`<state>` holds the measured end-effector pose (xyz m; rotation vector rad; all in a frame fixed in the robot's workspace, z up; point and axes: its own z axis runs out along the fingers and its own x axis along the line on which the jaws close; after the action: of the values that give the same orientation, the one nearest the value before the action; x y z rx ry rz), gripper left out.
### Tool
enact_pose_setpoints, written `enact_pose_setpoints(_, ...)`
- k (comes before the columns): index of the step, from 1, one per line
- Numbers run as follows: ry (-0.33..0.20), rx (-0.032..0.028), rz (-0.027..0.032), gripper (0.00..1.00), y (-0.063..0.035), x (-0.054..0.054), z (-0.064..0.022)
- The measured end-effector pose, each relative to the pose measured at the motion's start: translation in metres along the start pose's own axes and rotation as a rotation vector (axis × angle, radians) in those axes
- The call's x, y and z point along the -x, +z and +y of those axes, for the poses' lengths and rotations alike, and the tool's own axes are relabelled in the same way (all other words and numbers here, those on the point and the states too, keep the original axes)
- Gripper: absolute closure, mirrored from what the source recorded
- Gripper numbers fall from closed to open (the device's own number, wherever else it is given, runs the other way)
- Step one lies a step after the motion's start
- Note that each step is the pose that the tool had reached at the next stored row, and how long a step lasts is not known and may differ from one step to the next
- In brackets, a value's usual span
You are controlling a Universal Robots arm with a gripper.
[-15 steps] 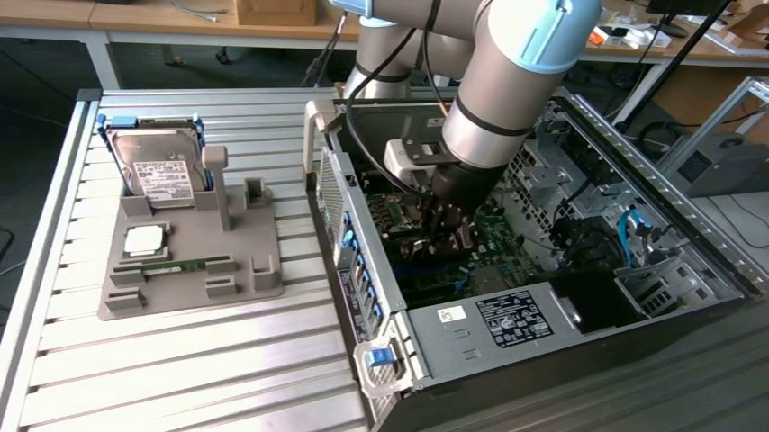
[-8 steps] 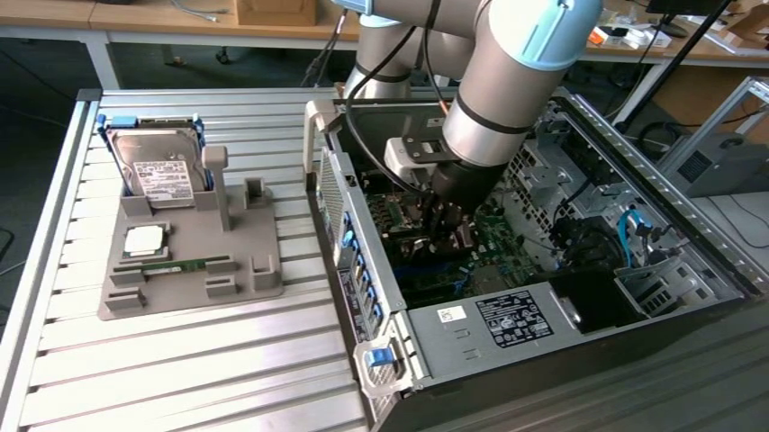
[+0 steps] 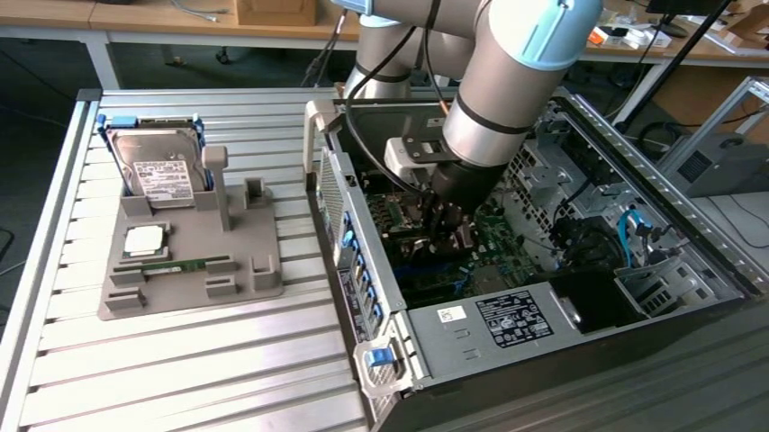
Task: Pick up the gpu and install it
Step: 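Insert the gpu into the slot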
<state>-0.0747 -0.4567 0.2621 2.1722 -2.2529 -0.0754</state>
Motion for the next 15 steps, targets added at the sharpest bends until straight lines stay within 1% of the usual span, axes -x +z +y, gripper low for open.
enact_pose_setpoints(15, 0.002, 0.0, 0.0, 0.73, 0.0023, -0.0014, -0.0002)
